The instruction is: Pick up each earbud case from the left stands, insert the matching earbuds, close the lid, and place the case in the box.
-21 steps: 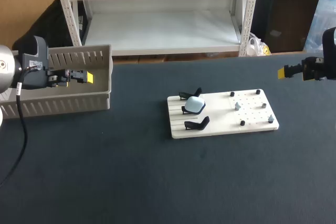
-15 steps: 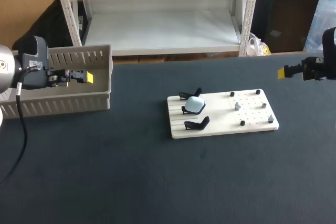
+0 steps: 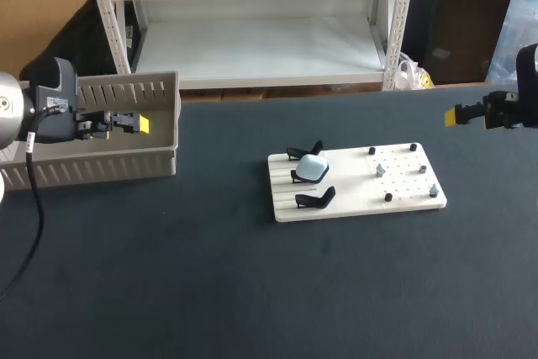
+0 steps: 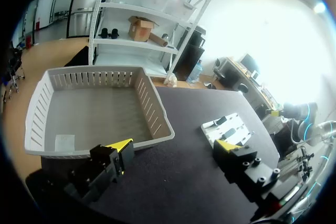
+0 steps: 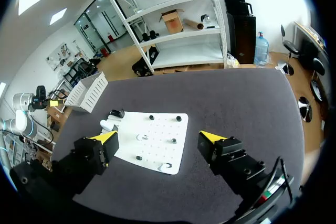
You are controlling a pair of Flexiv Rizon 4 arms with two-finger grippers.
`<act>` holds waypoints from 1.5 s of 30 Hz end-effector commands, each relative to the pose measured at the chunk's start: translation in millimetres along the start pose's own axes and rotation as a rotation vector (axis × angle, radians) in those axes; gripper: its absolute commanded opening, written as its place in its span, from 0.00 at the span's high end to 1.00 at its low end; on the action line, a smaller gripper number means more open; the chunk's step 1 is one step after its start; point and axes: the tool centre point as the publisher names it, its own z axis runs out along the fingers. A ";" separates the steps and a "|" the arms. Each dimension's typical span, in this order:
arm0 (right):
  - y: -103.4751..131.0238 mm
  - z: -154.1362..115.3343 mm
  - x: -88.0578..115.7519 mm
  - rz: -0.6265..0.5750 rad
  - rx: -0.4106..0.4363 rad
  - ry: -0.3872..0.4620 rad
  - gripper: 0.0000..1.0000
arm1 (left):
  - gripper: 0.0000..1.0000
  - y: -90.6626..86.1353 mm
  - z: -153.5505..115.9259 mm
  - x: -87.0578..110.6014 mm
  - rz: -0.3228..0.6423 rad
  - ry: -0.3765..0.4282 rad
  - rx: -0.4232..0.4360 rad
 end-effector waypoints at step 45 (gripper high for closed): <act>-0.8 0.1 -0.6 -0.001 -0.004 0.002 0.00 | 0.00 -116.1 48.5 -11.3 0.845 -0.012 0.523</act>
